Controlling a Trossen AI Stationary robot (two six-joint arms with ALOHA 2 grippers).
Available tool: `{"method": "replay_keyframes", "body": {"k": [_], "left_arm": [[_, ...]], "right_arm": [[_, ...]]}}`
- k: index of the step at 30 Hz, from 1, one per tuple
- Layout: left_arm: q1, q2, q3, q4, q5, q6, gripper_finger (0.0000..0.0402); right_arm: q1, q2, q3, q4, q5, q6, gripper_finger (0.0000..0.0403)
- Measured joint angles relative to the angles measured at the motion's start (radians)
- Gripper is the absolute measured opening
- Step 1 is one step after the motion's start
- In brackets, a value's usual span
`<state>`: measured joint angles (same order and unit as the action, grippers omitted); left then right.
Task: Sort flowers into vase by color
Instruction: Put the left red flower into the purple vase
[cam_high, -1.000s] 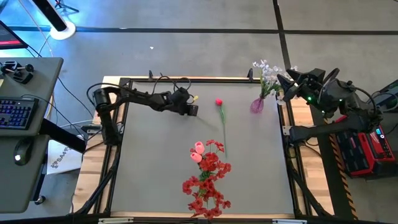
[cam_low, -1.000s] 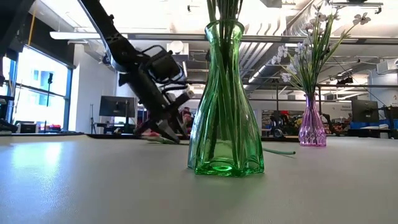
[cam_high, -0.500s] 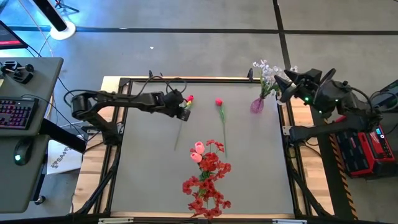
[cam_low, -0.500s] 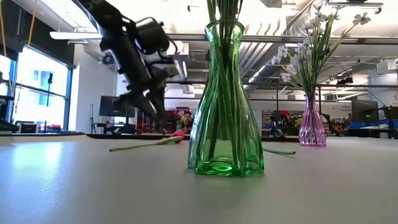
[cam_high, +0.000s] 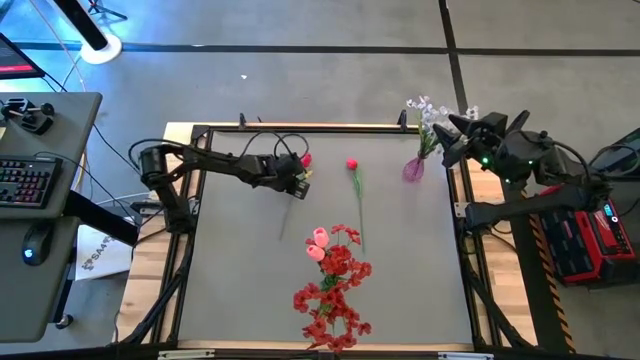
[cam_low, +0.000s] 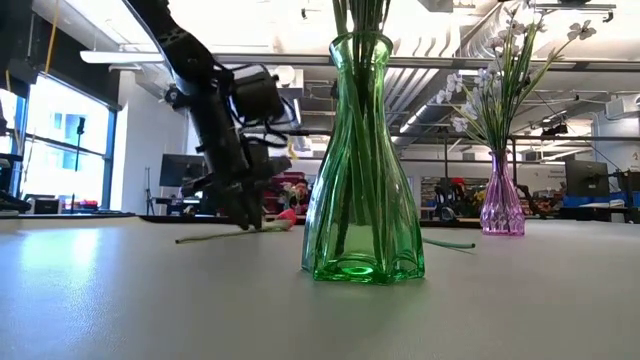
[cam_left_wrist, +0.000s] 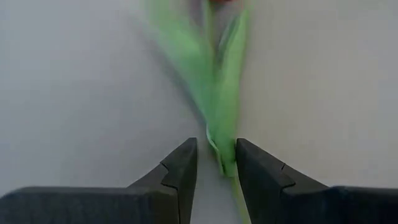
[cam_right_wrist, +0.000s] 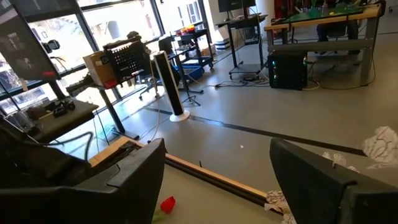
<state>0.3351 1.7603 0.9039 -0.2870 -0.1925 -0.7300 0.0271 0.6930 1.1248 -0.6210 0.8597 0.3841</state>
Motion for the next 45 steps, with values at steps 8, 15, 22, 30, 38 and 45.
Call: {"method": "replay_keyframes", "body": {"k": [8, 15, 22, 30, 38, 45], "left_arm": [[-0.003, 0.050, 0.006, -0.028, -0.023, 0.002, 0.0094], [-0.002, 0.053, 0.004, -0.033, -0.030, 0.009, 0.0039], [0.000, 0.048, 0.002, -0.014, -0.018, -0.062, 0.0007], [0.000, -0.102, -0.005, -0.005, 0.053, -0.040, 0.0001], [0.027, -0.311, -0.002, 0.248, 0.152, 0.182, 0.0000], [0.032, -0.401, -0.001, 0.458, 0.198, 0.239, 0.0000]], "right_arm": [[0.000, 0.000, 0.000, 0.003, 0.000, 0.000, 0.0279], [0.000, 0.000, 0.000, 0.004, 0.000, 0.003, 0.0279], [0.000, 0.000, 0.000, 0.019, 0.000, 0.008, 0.0279], [0.000, 0.000, 0.000, 0.043, -0.037, 0.012, 0.0279], [0.000, 0.009, 0.000, 0.077, -0.105, 0.012, 0.0279], [0.000, 0.040, 0.000, 0.098, -0.140, 0.019, 0.0279]]}}
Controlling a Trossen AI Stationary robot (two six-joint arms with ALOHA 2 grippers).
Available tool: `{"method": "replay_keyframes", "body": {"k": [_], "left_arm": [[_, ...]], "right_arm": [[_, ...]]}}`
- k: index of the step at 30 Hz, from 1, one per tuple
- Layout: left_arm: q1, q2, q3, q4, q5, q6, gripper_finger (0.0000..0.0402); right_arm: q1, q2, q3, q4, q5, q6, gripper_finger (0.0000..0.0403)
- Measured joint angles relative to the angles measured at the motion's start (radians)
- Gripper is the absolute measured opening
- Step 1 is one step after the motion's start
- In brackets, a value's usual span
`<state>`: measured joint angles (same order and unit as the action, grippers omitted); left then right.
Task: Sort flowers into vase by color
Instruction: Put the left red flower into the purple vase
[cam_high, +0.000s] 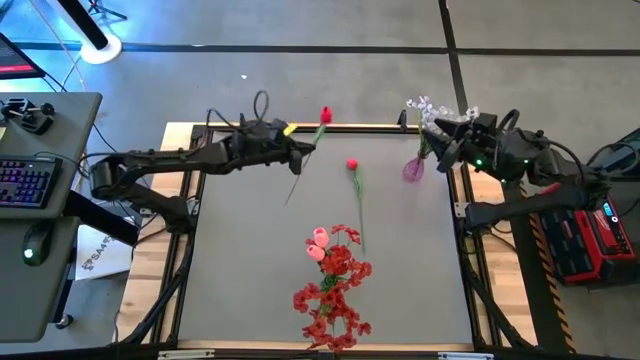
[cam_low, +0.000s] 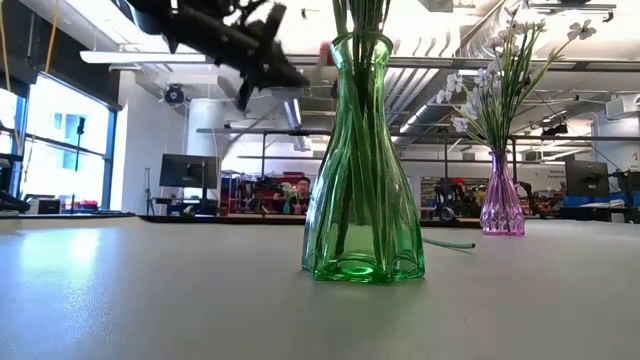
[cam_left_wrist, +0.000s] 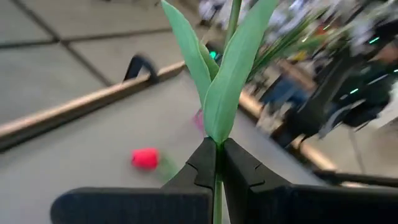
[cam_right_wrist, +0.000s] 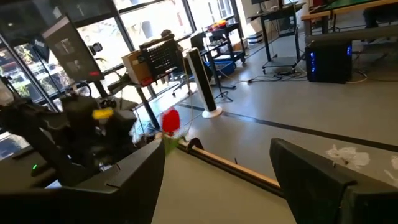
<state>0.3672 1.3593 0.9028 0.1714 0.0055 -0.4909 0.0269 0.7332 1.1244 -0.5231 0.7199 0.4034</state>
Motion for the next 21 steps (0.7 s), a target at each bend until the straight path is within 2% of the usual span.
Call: {"method": "replay_keyframes", "body": {"k": [8, 14, 17, 21], "left_arm": [[0.000, -0.033, 0.001, 0.173, 0.063, 0.078, 0.0000], [0.000, -0.030, 0.002, 0.330, 0.075, 0.126, 0.0000], [0.001, -0.007, 0.044, 0.306, 0.095, 0.197, 0.0000], [0.000, 0.049, 0.145, 0.294, 0.196, 0.264, 0.0000]], "right_arm": [[0.000, 0.016, 0.000, 0.045, -0.052, -0.017, 0.0279], [0.000, 0.035, 0.000, 0.120, -0.172, -0.040, 0.0279], [0.000, 0.056, 0.000, 0.190, -0.230, -0.083, 0.0279], [0.000, 0.106, 0.000, 0.294, -0.269, -0.133, 0.0279]]}}
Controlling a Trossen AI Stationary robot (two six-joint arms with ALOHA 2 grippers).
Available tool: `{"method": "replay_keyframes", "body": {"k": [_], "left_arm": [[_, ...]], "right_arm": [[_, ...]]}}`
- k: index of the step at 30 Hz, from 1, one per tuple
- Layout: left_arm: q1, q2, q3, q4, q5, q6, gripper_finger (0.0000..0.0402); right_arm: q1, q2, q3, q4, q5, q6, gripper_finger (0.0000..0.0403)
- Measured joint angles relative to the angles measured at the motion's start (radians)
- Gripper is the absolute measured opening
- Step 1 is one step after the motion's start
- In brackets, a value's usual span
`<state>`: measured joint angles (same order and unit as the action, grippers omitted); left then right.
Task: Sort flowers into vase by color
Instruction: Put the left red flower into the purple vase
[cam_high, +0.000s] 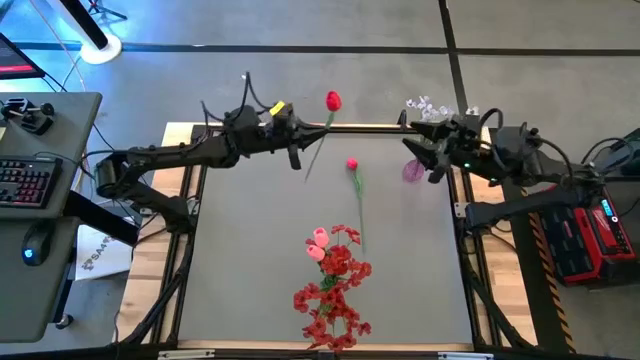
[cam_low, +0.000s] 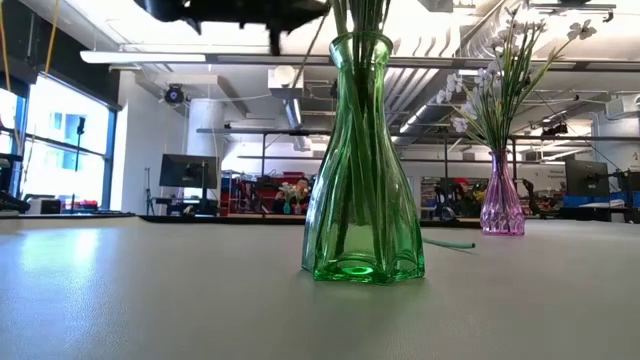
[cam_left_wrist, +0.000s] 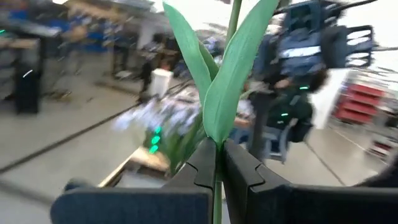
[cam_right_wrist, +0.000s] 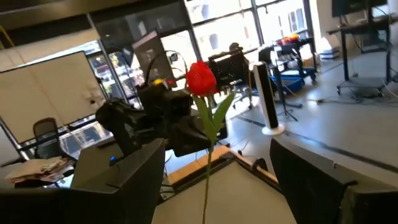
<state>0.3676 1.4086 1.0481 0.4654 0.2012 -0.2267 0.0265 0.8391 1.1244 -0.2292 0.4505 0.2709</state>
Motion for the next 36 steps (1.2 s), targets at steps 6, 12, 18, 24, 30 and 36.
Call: {"method": "replay_keyframes", "body": {"k": [6, 12, 18, 24, 30, 36], "left_arm": [[0.000, 0.071, 0.152, -0.009, 0.126, 0.077, 0.0000], [0.000, 0.143, 0.245, -0.041, 0.215, 0.108, 0.0000], [0.000, 0.153, 0.280, -0.041, 0.239, 0.126, 0.0000], [0.000, 0.153, 0.280, -0.047, 0.277, 0.135, 0.0000], [-0.010, 0.153, 0.280, -0.050, 0.292, 0.168, 0.0000], [-0.019, 0.153, 0.280, -0.062, 0.292, 0.169, 0.0000]], "right_arm": [[-0.001, 0.085, 0.000, 0.120, -0.012, -0.064, 0.0279], [-0.046, 0.147, 0.000, 0.248, -0.067, -0.046, 0.0279], [-0.103, 0.204, 0.000, 0.296, -0.208, -0.007, 0.0279], [-0.163, 0.265, 0.000, 0.345, -0.317, 0.017, 0.0279], [-0.211, 0.318, 0.000, 0.397, -0.411, 0.020, 0.0279], [-0.217, 0.366, 0.000, 0.452, -0.429, 0.010, 0.0277]]}}
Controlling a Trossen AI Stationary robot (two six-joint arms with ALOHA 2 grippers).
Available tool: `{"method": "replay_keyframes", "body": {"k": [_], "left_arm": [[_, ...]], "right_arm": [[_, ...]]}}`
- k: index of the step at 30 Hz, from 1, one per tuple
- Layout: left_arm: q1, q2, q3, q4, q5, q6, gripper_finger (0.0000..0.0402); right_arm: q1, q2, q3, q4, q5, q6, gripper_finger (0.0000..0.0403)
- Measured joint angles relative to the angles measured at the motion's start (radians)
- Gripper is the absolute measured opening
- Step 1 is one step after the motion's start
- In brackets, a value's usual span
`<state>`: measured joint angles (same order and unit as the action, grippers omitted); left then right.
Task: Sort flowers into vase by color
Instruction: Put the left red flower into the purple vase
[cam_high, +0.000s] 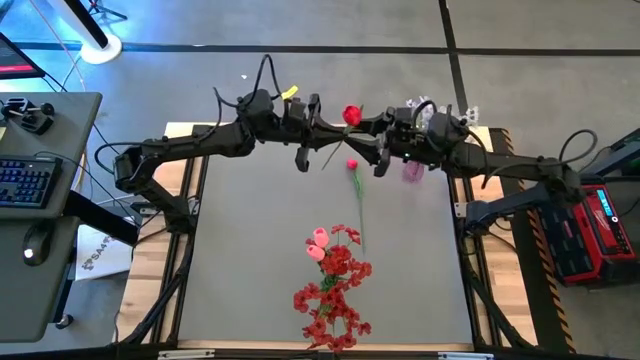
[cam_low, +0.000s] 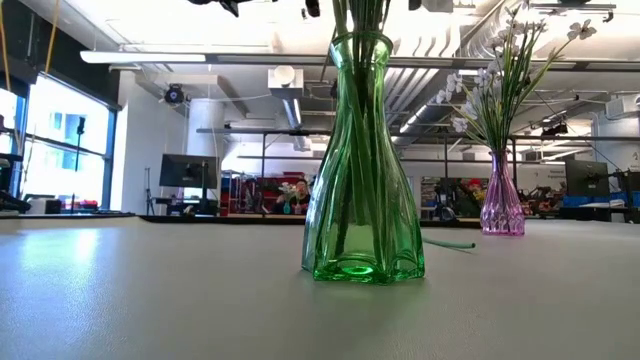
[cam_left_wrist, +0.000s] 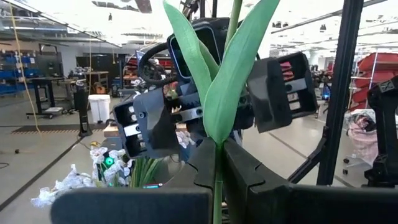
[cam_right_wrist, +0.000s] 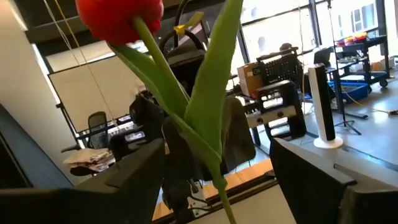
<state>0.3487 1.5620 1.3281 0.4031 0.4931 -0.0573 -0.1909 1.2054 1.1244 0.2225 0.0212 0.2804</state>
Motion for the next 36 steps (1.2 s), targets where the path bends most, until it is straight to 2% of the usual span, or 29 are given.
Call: {"method": "replay_keyframes", "body": {"k": [3, 6, 12, 13, 16, 24, 31, 36], "left_arm": [[-0.012, 0.000, 0.000, -0.022, 0.000, 0.018, 0.0000], [-0.018, 0.000, 0.000, -0.056, 0.000, 0.034, 0.0000], [-0.015, 0.000, -0.002, -0.083, -0.030, 0.033, 0.0007], [-0.015, 0.000, -0.002, -0.088, -0.048, 0.031, 0.0011], [-0.005, -0.006, -0.002, -0.128, -0.086, 0.028, 0.0030], [0.040, -0.007, -0.002, -0.256, -0.136, 0.009, 0.0083], [0.058, -0.007, -0.002, -0.325, -0.174, 0.009, 0.0091], [0.058, -0.007, -0.002, -0.328, -0.182, 0.014, 0.0090]], "right_arm": [[0.000, 0.012, 0.000, 0.023, -0.019, -0.011, 0.0255], [0.000, 0.018, 0.000, 0.034, -0.022, -0.019, 0.0207], [0.001, 0.018, 0.000, 0.018, 0.037, -0.040, 0.0033], [0.001, 0.016, 0.000, 0.014, 0.047, -0.056, 0.0017], [0.008, 0.000, 0.000, -0.045, 0.113, -0.054, 0.0017], [0.022, -0.093, 0.000, -0.407, 0.376, -0.092, 0.0003], [0.023, -0.122, 0.000, -0.641, 0.610, -0.141, 0.0001], [0.023, -0.134, 0.000, -0.737, 0.702, -0.168, 0.0001]]}}
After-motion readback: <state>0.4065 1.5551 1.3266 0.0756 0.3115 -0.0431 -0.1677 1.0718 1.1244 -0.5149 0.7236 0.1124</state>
